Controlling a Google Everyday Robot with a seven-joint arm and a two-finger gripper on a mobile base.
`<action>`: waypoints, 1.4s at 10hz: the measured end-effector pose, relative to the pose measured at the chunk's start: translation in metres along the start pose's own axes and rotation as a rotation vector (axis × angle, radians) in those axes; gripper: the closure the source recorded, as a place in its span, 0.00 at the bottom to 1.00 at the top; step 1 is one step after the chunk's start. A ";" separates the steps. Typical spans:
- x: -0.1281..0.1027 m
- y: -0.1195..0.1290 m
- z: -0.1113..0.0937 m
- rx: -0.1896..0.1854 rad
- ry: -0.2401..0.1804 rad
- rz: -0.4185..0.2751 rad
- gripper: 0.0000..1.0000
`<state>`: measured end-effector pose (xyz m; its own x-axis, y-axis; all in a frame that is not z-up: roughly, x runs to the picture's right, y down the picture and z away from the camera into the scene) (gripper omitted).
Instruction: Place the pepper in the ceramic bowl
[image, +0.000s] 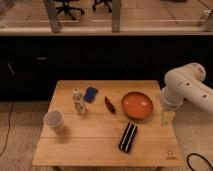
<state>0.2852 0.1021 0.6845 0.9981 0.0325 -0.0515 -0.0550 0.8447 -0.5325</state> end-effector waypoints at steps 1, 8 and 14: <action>0.000 0.000 0.000 0.000 0.000 0.000 0.20; 0.000 0.000 0.000 0.000 0.000 0.000 0.20; 0.000 0.000 0.000 0.000 0.000 0.000 0.20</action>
<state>0.2852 0.1022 0.6845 0.9981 0.0326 -0.0515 -0.0551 0.8446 -0.5325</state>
